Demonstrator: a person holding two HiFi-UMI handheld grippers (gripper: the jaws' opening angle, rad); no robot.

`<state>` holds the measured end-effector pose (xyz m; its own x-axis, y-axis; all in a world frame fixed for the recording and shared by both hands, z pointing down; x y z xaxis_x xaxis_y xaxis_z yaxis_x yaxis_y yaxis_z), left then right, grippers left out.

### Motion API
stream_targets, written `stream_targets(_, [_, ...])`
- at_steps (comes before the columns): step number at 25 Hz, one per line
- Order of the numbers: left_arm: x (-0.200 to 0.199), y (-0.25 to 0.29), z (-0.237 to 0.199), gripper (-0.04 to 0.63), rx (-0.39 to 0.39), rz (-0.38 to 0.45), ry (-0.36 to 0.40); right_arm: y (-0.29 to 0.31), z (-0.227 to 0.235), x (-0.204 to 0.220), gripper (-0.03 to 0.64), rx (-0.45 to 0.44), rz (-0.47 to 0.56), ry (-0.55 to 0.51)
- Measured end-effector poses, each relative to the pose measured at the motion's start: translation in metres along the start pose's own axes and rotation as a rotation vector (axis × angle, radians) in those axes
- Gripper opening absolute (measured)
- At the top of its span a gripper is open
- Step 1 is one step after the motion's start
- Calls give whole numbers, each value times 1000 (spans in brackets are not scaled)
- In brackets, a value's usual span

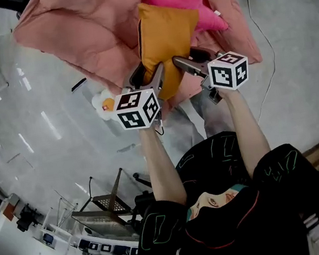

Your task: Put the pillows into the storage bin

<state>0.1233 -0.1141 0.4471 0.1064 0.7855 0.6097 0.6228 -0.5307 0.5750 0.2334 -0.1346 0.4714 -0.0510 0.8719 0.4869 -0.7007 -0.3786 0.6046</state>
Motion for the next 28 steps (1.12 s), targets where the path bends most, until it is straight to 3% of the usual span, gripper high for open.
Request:
stream_targets(5, [5,-55,-11,238,-88,141,-51,14,-52,-1,222,-78,-43,-142])
stream_targets(15, [56,-178,-42,239,-268,357,-190,50,-169,47,222,-222,-182,-365])
stream_targets(23, [125,-269,-80,239,-406,616,-419,99,-267,105,222,-347,-327,-616])
stream_targets(28, [170,-323,-99,239,-477,713,-523,124,-322,153,222,-395,-425,-705])
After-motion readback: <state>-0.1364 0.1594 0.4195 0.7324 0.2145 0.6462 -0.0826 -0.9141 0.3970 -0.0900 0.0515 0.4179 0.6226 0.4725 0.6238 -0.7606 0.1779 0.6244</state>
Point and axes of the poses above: the fingertips, and each gripper's own axes: y forward along the fingers, z to its right, x out of its underside, the point moved 2 cm from there along -y, backward along the fingers, and after that the axes turned 12 degrees about x, right-handed, at the moved point
